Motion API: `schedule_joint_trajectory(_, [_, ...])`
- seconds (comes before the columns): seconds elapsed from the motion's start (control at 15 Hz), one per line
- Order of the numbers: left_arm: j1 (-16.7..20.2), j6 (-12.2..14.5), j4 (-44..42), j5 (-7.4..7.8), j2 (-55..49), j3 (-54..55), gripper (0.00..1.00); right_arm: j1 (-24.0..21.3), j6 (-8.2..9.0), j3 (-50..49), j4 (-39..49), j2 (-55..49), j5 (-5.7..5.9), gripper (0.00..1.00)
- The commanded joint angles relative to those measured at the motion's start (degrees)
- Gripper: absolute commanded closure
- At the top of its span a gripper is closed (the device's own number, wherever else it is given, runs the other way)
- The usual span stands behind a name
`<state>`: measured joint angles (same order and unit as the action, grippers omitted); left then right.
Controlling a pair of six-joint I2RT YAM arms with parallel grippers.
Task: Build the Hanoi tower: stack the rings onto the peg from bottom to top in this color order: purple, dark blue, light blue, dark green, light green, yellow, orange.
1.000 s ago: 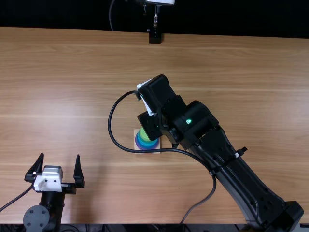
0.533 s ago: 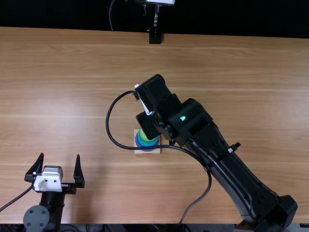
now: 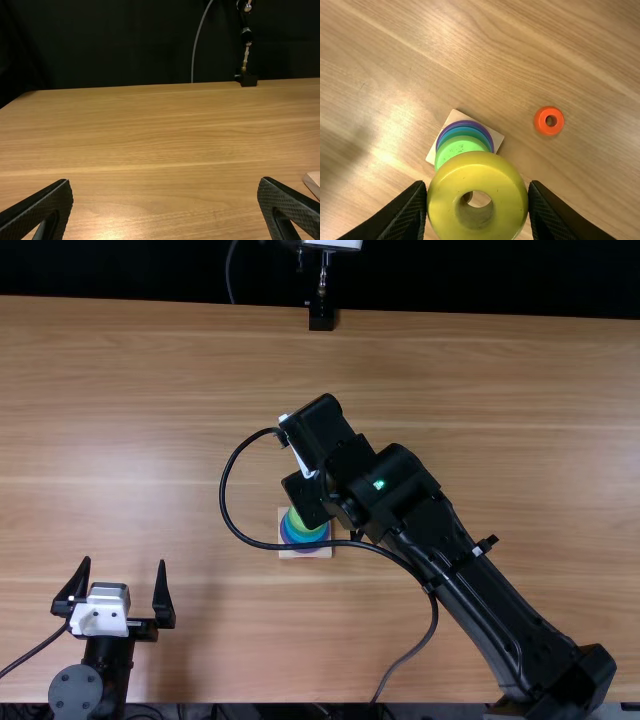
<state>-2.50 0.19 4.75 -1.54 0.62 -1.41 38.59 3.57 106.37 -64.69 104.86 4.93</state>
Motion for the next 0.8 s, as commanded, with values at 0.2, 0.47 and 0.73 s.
schedule_joint_trajectory(0.2, [0.7, 0.8, 0.9, -0.57, -0.6, 1.4, 0.00, 0.1, 0.43, -0.3, -0.2, 0.3, -0.08, 1.00])
schedule_joint_trajectory(0.47, [0.7, 0.8, 0.9, -0.57, -0.6, 1.4, 0.00, 0.3, 0.43, -0.1, -0.2, 0.3, -0.71, 1.00])
schedule_joint_trajectory(0.73, [0.7, 0.8, 0.9, -0.57, -0.6, 1.4, 0.00, 2.0, 0.54, 0.1, -0.1, 0.3, -3.24, 1.00])
